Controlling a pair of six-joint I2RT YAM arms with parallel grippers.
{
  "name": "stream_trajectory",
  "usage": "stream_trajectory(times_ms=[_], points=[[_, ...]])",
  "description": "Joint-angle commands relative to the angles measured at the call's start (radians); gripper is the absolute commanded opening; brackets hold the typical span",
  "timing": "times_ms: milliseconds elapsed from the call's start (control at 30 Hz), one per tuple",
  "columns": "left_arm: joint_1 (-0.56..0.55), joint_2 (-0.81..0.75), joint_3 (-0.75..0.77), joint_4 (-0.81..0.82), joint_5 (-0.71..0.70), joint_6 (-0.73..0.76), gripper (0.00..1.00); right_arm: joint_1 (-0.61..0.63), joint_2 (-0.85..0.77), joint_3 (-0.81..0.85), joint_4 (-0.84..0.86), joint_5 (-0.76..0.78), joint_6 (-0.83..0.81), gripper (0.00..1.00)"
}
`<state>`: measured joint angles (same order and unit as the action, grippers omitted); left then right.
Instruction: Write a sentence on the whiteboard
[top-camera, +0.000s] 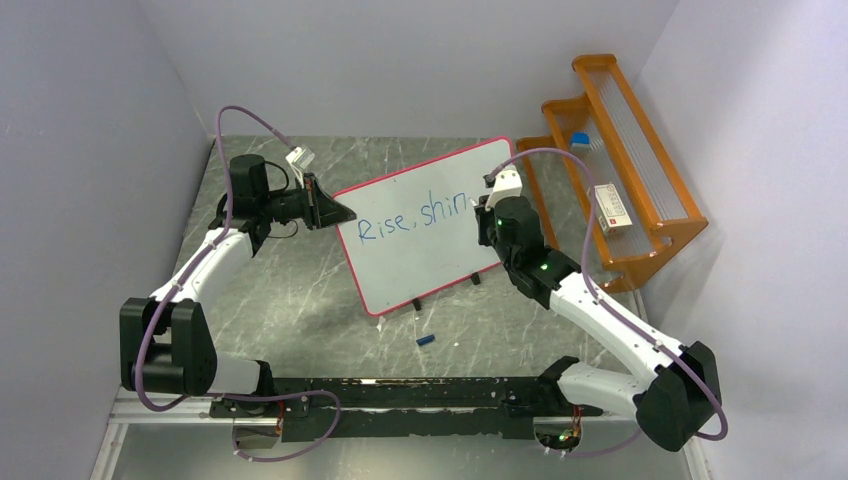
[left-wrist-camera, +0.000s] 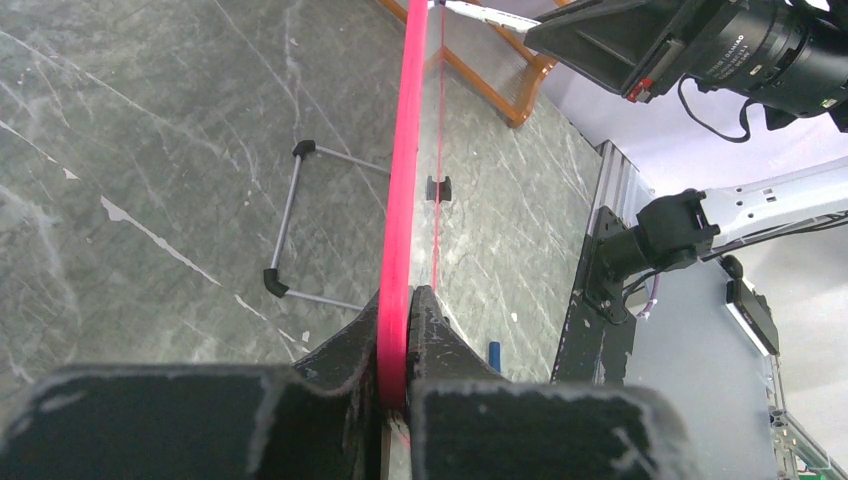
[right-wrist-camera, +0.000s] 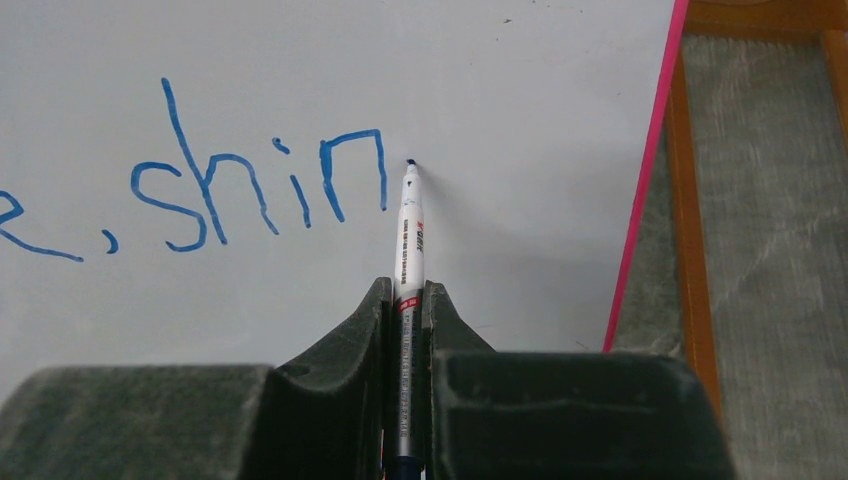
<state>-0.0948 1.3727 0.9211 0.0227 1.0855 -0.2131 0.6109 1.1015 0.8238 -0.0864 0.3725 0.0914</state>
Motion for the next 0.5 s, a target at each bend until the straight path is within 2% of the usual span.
stream_trajectory(times_ms=[0, 467], points=[[-0.025, 0.037, -0.022, -0.093, -0.098, 0.113, 0.05, -0.020, 0.008, 0.025, 0.022, -0.008, -0.010, 0.00], [-0.025, 0.037, -0.021, -0.093, -0.096, 0.113, 0.05, -0.047, 0.003, 0.027, 0.017, 0.005, -0.020, 0.00]])
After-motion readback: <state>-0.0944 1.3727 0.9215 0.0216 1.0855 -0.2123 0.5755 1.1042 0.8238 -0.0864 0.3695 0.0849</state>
